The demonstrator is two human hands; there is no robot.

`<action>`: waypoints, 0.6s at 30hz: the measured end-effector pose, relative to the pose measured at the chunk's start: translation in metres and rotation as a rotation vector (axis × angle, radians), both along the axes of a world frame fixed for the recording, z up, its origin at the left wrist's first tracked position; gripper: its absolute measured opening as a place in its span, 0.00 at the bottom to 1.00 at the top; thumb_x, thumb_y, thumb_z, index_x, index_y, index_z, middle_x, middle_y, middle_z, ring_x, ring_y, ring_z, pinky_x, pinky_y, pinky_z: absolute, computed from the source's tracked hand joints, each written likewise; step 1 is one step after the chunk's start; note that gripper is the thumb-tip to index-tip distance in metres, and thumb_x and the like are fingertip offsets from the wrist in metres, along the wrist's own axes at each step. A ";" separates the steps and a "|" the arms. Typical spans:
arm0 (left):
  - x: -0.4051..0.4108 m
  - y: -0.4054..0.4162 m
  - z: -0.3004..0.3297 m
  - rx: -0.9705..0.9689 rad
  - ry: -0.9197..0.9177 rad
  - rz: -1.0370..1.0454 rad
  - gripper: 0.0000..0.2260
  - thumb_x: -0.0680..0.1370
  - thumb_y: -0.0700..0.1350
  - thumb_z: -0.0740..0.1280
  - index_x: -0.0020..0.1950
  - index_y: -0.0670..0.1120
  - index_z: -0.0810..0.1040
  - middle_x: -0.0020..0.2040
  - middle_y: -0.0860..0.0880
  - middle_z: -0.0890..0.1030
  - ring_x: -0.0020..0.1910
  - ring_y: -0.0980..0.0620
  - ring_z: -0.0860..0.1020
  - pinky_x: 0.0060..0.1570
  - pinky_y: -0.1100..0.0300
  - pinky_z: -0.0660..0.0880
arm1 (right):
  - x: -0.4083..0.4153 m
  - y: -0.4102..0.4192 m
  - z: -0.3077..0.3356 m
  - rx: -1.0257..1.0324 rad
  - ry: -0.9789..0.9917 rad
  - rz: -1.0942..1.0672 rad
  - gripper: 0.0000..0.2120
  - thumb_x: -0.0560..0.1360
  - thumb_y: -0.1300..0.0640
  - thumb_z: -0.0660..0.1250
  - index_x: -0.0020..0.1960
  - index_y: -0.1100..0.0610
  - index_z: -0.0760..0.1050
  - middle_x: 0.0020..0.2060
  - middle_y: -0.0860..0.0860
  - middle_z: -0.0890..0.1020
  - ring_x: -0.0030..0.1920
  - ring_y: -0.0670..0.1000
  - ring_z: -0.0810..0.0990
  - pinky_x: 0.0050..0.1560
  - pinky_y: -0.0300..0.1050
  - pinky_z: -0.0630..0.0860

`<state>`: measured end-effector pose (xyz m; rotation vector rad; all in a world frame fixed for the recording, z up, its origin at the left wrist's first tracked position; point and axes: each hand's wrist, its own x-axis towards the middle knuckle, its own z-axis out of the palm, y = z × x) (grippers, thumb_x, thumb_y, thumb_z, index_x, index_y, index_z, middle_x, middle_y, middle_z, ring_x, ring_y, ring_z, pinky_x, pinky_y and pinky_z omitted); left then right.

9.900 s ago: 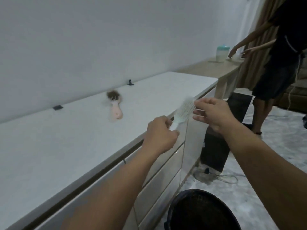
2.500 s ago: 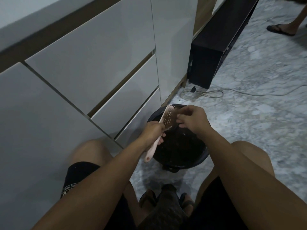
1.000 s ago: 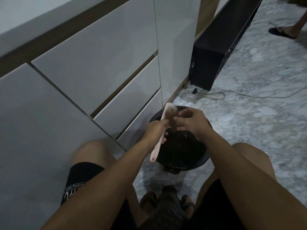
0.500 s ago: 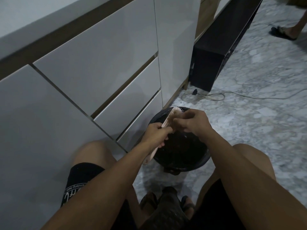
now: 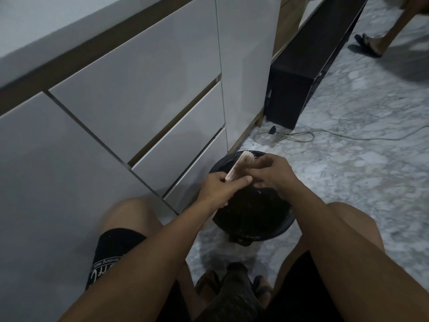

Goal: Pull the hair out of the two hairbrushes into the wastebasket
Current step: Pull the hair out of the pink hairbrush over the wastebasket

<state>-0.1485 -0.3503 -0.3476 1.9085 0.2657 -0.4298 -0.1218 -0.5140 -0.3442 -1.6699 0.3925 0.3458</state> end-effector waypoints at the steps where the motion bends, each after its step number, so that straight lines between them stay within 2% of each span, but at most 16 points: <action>1: 0.001 0.001 -0.001 0.016 -0.006 0.009 0.18 0.71 0.58 0.74 0.40 0.43 0.78 0.32 0.46 0.78 0.25 0.53 0.73 0.23 0.62 0.68 | 0.000 -0.001 0.000 0.029 0.001 0.012 0.15 0.67 0.62 0.77 0.50 0.60 0.76 0.49 0.55 0.80 0.47 0.56 0.84 0.38 0.45 0.83; 3: 0.004 0.002 -0.002 0.047 -0.011 0.024 0.15 0.74 0.57 0.71 0.37 0.46 0.77 0.31 0.46 0.78 0.22 0.53 0.73 0.23 0.62 0.68 | 0.001 -0.004 0.000 0.121 0.017 0.015 0.10 0.70 0.65 0.75 0.48 0.61 0.76 0.51 0.60 0.82 0.48 0.58 0.85 0.39 0.47 0.83; 5: 0.006 0.002 -0.002 0.063 -0.014 0.043 0.14 0.75 0.55 0.69 0.36 0.47 0.77 0.30 0.46 0.79 0.21 0.53 0.72 0.22 0.62 0.68 | 0.002 -0.005 0.000 0.196 0.040 -0.004 0.09 0.72 0.66 0.71 0.51 0.62 0.76 0.52 0.63 0.82 0.50 0.60 0.84 0.41 0.50 0.82; 9: 0.006 0.002 0.002 0.074 -0.016 0.042 0.11 0.75 0.51 0.68 0.37 0.46 0.77 0.30 0.46 0.78 0.21 0.53 0.72 0.22 0.64 0.67 | 0.001 -0.004 0.004 0.236 0.050 -0.009 0.13 0.72 0.62 0.73 0.55 0.61 0.76 0.51 0.60 0.83 0.50 0.59 0.85 0.42 0.51 0.83; 12: 0.005 0.000 0.003 0.097 -0.025 -0.008 0.10 0.76 0.49 0.67 0.38 0.45 0.78 0.31 0.47 0.78 0.24 0.53 0.73 0.20 0.65 0.67 | -0.001 0.000 0.004 0.082 0.005 -0.018 0.21 0.67 0.57 0.78 0.56 0.59 0.74 0.48 0.55 0.83 0.46 0.54 0.85 0.38 0.45 0.82; 14: 0.004 -0.001 0.003 0.115 -0.035 -0.028 0.10 0.76 0.48 0.67 0.38 0.45 0.78 0.31 0.47 0.77 0.25 0.53 0.74 0.20 0.65 0.68 | -0.001 0.003 0.002 -0.071 -0.029 -0.034 0.22 0.66 0.57 0.78 0.55 0.58 0.73 0.47 0.53 0.81 0.44 0.52 0.84 0.32 0.40 0.81; 18: 0.002 -0.004 -0.002 0.206 -0.096 -0.043 0.09 0.73 0.49 0.68 0.38 0.44 0.80 0.31 0.48 0.79 0.30 0.50 0.78 0.33 0.53 0.78 | 0.001 0.003 -0.002 -0.228 -0.061 -0.010 0.21 0.65 0.57 0.77 0.54 0.56 0.72 0.50 0.53 0.79 0.46 0.53 0.82 0.29 0.39 0.78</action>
